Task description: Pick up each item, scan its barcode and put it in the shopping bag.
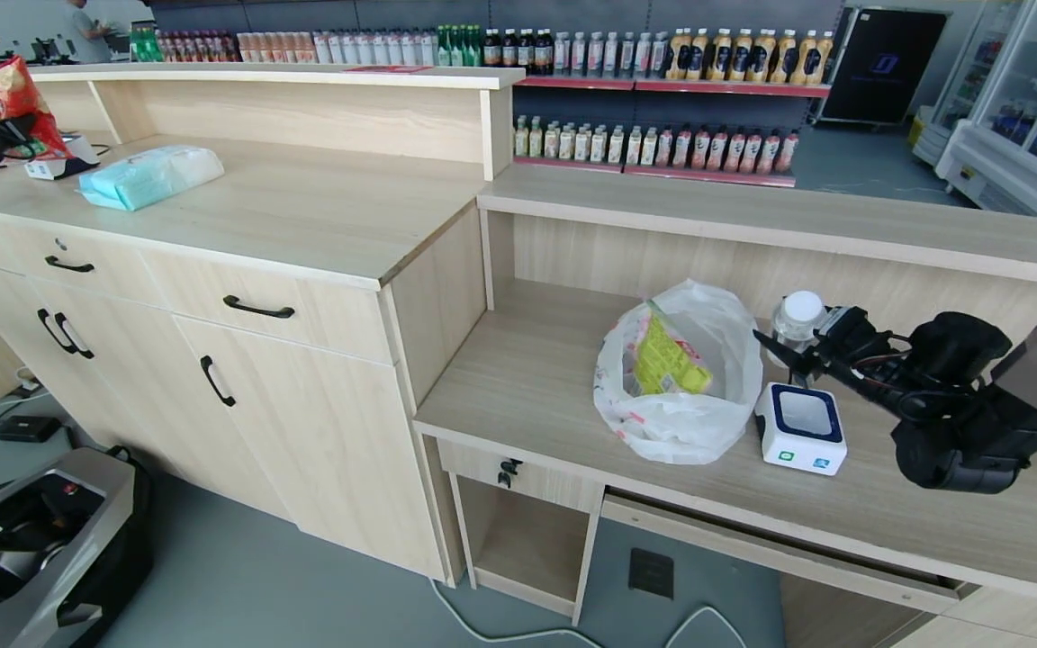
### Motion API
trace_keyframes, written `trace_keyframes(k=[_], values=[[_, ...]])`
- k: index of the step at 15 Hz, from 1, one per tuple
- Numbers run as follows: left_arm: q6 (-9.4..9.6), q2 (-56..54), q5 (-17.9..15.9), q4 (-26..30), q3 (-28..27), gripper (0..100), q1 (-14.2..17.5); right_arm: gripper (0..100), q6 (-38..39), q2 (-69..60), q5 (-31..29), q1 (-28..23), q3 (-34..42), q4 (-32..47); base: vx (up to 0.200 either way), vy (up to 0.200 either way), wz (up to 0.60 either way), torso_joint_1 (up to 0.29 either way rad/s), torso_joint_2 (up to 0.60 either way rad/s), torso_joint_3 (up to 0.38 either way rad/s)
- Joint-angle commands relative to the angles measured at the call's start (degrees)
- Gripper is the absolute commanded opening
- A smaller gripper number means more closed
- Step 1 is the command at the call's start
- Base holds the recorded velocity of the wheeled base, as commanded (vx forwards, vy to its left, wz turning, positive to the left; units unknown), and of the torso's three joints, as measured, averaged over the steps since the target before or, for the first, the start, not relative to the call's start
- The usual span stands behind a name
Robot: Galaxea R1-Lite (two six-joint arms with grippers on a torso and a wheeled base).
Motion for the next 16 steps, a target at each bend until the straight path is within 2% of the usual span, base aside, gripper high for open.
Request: trace_keyframes(k=[1, 5, 16], values=[[-0.03, -0.02, 0.04, 0.0, 0.0, 100, 0.02, 0, 0.02, 2.28, 0.0, 0.07, -0.74, -0.57, 0.0, 0.0, 0.0, 0.0, 0.0, 0.0], [-0.03, -0.02, 0.04, 0.0, 0.0, 100, 0.02, 0, 0.46, 5.79, 0.0, 0.6, -5.4, -2.67, 0.0, 0.0, 0.0, 0.0, 0.0, 0.0], [-0.03, -0.02, 0.04, 0.0, 0.0, 100, 0.02, 0, 3.54, 7.9, 0.0, 0.42, -6.1, -4.08, 0.0, 0.0, 0.0, 0.0, 0.0, 0.0]])
